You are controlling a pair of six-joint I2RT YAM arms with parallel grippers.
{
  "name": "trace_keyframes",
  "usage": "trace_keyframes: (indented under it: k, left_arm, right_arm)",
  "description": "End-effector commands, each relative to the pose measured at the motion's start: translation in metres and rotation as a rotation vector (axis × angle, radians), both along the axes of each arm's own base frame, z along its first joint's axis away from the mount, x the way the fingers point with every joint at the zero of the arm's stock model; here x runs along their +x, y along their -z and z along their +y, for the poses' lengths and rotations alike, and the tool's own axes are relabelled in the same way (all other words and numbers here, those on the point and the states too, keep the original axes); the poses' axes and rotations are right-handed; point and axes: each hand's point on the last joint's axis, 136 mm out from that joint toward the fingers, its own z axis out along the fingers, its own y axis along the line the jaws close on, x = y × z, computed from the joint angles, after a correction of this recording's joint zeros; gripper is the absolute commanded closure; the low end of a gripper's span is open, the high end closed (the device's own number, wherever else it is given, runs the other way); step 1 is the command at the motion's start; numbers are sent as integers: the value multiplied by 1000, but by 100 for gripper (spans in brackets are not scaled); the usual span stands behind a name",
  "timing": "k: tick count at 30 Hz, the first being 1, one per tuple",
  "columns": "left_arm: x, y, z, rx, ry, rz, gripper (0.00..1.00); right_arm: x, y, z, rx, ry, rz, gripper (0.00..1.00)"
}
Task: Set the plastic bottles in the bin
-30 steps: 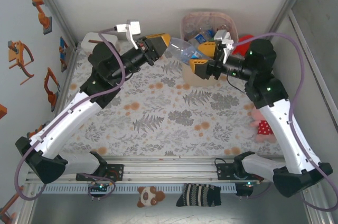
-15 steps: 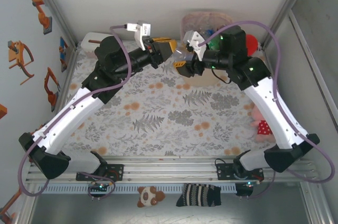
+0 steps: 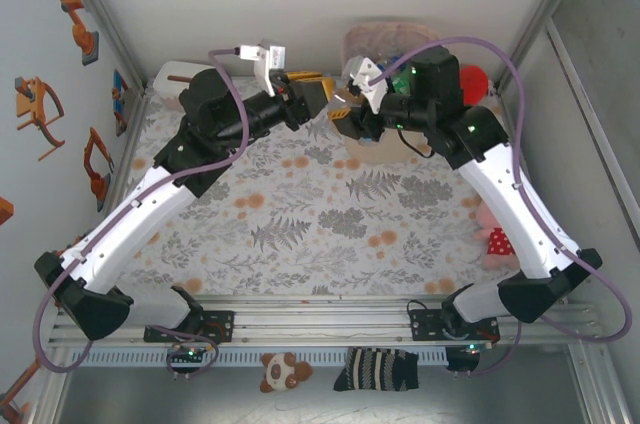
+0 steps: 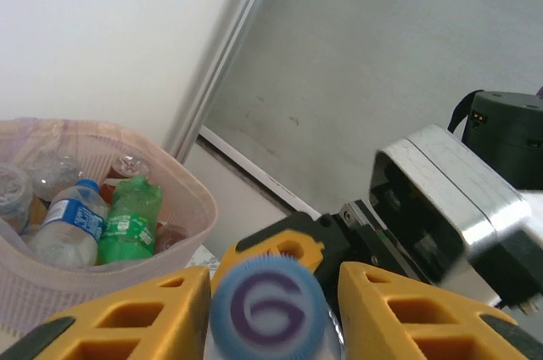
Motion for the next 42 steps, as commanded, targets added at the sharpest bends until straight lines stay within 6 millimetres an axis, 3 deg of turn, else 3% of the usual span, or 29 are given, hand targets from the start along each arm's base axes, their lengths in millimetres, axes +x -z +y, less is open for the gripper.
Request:
trace_keyframes:
  k: [1,5,12,16,24,28,32,38,42]
  left_arm:
    - [-11,-21,21,-27,-53,-75,43]
    - [-11,-21,40,-18,-144,-103,32]
    - [-13,-12,60,8,-212,-105,29]
    - [-13,-9,62,9,-222,-98,29]
    - [-12,-4,65,19,-234,-83,29]
    - [-11,-1,67,26,-246,-81,29]
    - [-11,0,69,31,-254,-82,29]
    - [-9,0,67,31,-249,-78,28]
    - [-9,0,67,27,-247,-78,28]
  right_arm:
    - [18,-29,-19,50,133,-44,55]
    - [51,-38,-46,93,277,-28,55]
    - [140,-35,-128,169,703,51,57]
    - [183,-19,-165,163,941,90,58]
    - [235,29,-195,115,1137,158,55]
    - [247,61,-211,82,1209,233,51]
    - [244,73,-221,57,1250,288,42]
    - [230,43,-227,46,1255,241,24]
    - [224,22,-232,43,1258,184,22]
